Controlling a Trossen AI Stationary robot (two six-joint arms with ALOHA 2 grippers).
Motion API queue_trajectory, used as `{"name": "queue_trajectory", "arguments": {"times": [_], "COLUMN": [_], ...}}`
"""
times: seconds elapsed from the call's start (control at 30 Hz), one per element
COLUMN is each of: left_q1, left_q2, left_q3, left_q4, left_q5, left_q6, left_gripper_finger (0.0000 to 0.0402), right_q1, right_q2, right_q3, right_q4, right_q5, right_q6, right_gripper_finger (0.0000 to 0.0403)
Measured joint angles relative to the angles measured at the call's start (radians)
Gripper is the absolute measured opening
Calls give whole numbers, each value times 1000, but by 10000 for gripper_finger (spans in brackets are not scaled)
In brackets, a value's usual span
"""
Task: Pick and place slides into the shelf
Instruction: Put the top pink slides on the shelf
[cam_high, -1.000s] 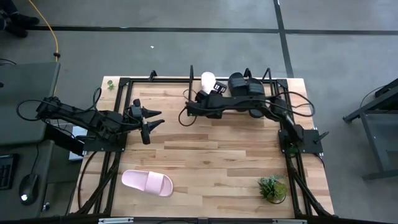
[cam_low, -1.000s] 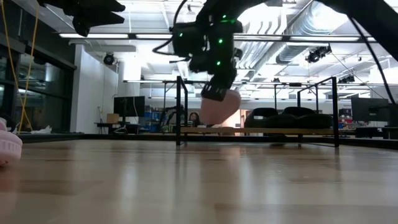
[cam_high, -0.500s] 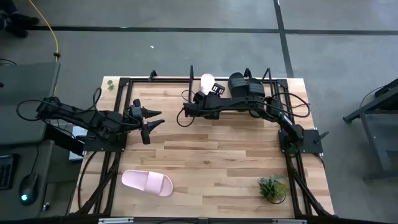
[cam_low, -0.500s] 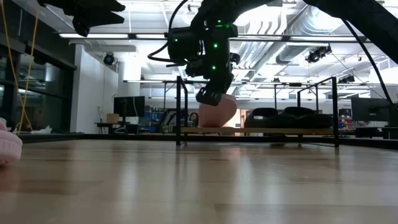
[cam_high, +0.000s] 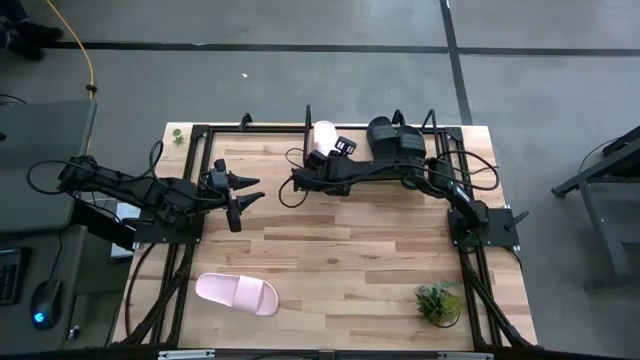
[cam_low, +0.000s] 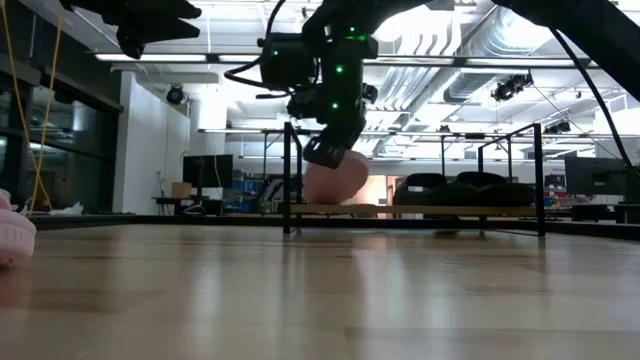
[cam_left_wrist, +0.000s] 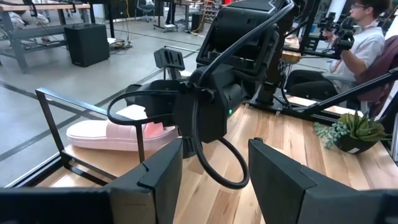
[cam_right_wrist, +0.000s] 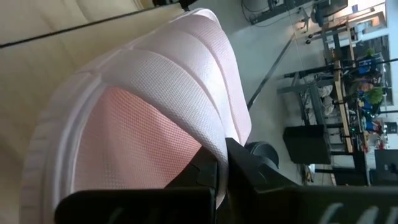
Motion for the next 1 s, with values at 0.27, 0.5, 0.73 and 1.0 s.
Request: {"name": "queue_trajectory", "arguments": {"times": [0.27, 0.5, 0.73, 1.0], "left_q1": [0, 0, 0, 0], "left_q2": [0, 0, 0, 0], "left_q3": [0, 0, 0, 0], "left_q4": [0, 0, 0, 0], "left_q5": [0, 0, 0, 0], "left_q6": [0, 0, -1, -2], "left_gripper_finger": [168, 168, 168, 168], "right_q1": [1, 2, 1, 1], "right_q2": [0, 0, 0, 0], "right_q3": [0, 0, 0, 0], "right_q4": [47, 61, 106, 134], "right_q5": [-31, -86, -147, -238], "right_q6": [-32, -44, -97, -145], "right_gripper_finger": [0, 0, 0, 0]}}
